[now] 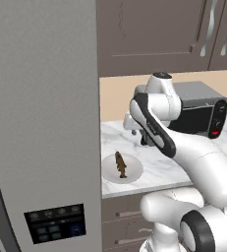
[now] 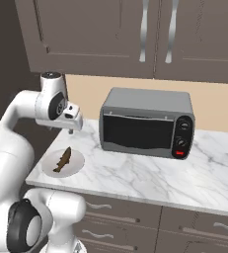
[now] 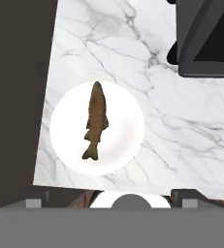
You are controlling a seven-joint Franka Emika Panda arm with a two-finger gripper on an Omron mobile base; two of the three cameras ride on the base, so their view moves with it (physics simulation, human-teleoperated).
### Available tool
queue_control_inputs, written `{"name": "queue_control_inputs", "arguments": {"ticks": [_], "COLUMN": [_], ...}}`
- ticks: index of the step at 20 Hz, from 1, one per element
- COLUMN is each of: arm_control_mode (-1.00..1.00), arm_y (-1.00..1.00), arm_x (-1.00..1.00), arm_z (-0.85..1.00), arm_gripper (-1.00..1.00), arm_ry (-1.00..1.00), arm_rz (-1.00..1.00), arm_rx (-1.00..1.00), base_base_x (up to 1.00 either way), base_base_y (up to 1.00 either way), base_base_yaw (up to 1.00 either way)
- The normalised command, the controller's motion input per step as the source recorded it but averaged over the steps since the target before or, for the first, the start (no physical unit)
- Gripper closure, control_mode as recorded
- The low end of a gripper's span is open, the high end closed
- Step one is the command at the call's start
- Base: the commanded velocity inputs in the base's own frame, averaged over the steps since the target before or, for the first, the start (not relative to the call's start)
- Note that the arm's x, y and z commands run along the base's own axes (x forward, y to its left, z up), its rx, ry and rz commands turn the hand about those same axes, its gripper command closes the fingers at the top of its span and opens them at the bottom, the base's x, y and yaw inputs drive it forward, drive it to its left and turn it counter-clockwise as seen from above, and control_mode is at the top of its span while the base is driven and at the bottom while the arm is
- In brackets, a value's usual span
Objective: Place the fish on the top rack of the oven.
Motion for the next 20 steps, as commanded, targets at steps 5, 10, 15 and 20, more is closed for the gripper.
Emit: {"name": "queue_control_inputs", "arguments": {"ticks": [5, 10, 15, 20], "arm_control_mode": [-1.00, -1.00, -1.00, -1.00], "arm_y": [0.48, 0.14, 0.05, 0.17], "arm_x": [0.01, 0.24, 0.48, 0.44], "arm_z": [-1.00, -0.80, -0.62, -0.43], "arm_gripper": [-1.00, -1.00, -1.00, -1.00], "arm_ry": [0.02, 0.02, 0.01, 0.00], "arm_rz": [0.00, 0.00, 0.00, -0.01], "arm_rx": [0.06, 0.01, 0.00, 0.00], "base_base_x": [0.00, 0.00, 0.00, 0.00], "base_base_y": [0.00, 0.00, 0.00, 0.00], "base_base_yaw": [0.00, 0.00, 0.00, 0.00]}}
